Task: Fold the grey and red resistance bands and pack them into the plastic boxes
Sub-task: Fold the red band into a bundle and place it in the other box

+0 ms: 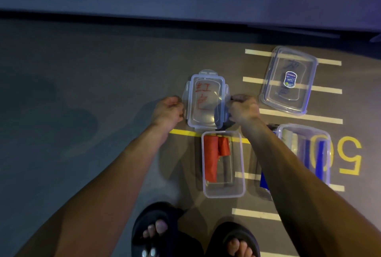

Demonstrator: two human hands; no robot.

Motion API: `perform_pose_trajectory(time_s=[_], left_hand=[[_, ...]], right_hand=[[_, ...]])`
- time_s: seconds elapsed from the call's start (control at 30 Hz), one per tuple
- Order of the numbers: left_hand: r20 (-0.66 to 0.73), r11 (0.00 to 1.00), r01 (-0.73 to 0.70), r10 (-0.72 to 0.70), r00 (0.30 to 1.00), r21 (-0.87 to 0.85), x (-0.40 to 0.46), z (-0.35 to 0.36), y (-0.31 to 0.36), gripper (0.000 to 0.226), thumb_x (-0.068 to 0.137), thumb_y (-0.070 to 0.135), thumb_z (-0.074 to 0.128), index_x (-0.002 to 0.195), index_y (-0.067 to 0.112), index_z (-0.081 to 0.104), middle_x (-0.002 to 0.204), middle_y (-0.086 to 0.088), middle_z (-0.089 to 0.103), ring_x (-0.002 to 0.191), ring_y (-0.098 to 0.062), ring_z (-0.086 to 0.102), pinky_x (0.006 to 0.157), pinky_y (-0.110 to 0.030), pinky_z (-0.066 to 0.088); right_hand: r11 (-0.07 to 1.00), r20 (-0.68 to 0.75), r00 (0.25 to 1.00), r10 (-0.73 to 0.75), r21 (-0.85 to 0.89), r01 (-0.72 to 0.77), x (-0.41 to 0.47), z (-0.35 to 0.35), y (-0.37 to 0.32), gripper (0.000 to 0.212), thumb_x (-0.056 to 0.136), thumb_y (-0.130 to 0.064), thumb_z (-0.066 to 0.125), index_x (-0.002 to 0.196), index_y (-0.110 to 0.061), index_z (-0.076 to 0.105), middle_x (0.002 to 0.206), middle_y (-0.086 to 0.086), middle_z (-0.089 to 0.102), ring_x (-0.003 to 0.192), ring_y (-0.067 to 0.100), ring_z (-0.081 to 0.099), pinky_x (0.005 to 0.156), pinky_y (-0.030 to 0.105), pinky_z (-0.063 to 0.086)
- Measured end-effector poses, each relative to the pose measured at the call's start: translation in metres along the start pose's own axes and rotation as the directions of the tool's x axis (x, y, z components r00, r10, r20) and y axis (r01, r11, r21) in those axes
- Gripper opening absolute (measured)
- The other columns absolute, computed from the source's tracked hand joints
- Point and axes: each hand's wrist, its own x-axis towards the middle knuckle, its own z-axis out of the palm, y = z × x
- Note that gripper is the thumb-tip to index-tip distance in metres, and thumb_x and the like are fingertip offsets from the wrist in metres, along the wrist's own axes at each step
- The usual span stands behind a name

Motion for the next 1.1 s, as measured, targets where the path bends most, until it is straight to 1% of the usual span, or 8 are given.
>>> perform_pose_trajectory(time_s=[0.07,0.17,0.27,0.43,0.57,0.63,0.8,1.1], left_hand=[[0.010,0.998,0.025,-0.025,1.000,-0.054,0.004,0.003,0.000,0.016,0.101,0.004,0.057,0.113,0.012,0.061,0.090,-0.005,0.066,0.073,-0.012,0.064,0.059,-0.019,0.057],[0.031,0.992,0.056,-0.053,0.998,-0.115,0.003,0.003,0.003,0.021,0.100,0.005,0.060,0.122,0.005,0.060,0.098,-0.011,0.070,0.071,-0.013,0.068,0.055,-0.017,0.056],[0.077,0.989,0.058,-0.048,0.996,-0.134,-0.001,0.002,0.007,0.012,0.102,0.007,0.058,0.107,0.008,0.069,0.091,-0.008,0.073,0.063,-0.009,0.070,0.059,-0.021,0.056],[0.167,0.937,0.050,0.008,0.986,-0.345,-0.025,-0.007,0.011,0.017,0.104,0.013,0.055,0.096,0.022,0.067,0.087,0.003,0.074,0.083,-0.016,0.068,0.079,-0.032,0.057],[0.249,0.912,0.017,0.094,0.964,-0.410,-0.054,-0.018,0.001,0.015,0.099,0.008,0.060,0.107,0.020,0.062,0.089,-0.002,0.074,0.077,-0.016,0.071,0.073,-0.033,0.059],[0.277,0.958,-0.025,0.108,0.955,-0.286,-0.070,-0.020,-0.014,0.022,0.095,0.005,0.064,0.113,0.017,0.063,0.089,0.000,0.073,0.079,-0.015,0.069,0.074,-0.034,0.058],[0.328,0.998,-0.055,0.042,0.944,0.028,-0.100,-0.015,-0.061,0.018,0.093,-0.002,0.067,0.097,0.015,0.065,0.077,0.002,0.068,0.068,-0.010,0.065,0.065,-0.027,0.058],[0.258,0.980,-0.061,0.011,0.966,0.187,-0.102,-0.004,-0.080,0.009,0.093,0.010,0.072,0.094,0.018,0.068,0.083,-0.006,0.070,0.074,-0.016,0.069,0.062,-0.030,0.054]], right_hand=[[0.984,0.018,0.995,0.095,0.152,-0.097,0.008,0.005,0.001,0.013,0.091,-0.006,0.071,0.094,-0.018,0.066,0.098,0.008,0.072,0.092,0.022,0.070,0.088,0.040,0.061],[0.977,0.043,0.995,0.094,0.187,-0.101,0.007,0.006,-0.005,0.009,0.090,-0.013,0.076,0.094,-0.013,0.068,0.092,0.007,0.071,0.084,0.019,0.069,0.076,0.034,0.062],[0.958,0.056,0.998,0.042,0.282,-0.056,-0.006,0.002,-0.018,0.014,0.091,-0.021,0.076,0.090,-0.014,0.064,0.090,0.003,0.072,0.088,0.019,0.071,0.081,0.040,0.062],[0.895,0.212,0.964,-0.159,0.443,0.051,-0.048,-0.027,-0.030,0.015,0.101,-0.016,0.063,0.106,-0.004,0.069,0.087,0.007,0.078,0.080,0.019,0.076,0.073,0.036,0.064],[0.933,0.214,0.956,-0.199,0.339,0.118,-0.075,-0.050,0.001,0.020,0.103,-0.014,0.058,0.113,0.003,0.064,0.090,0.011,0.073,0.073,0.017,0.074,0.063,0.029,0.060],[0.969,0.207,0.960,-0.191,0.195,0.151,-0.085,-0.061,0.030,0.016,0.102,-0.014,0.059,0.106,0.002,0.063,0.085,0.007,0.069,0.070,0.014,0.070,0.066,0.033,0.059],[0.973,0.165,0.976,-0.142,-0.156,0.168,-0.102,-0.075,0.093,0.003,0.099,-0.020,0.064,0.099,-0.017,0.066,0.089,0.003,0.074,0.081,0.016,0.073,0.078,0.042,0.063],[0.915,0.117,0.982,-0.147,-0.361,0.180,-0.094,-0.074,0.110,0.005,0.098,-0.022,0.065,0.098,-0.018,0.062,0.085,0.000,0.071,0.074,0.015,0.071,0.055,0.020,0.050]])
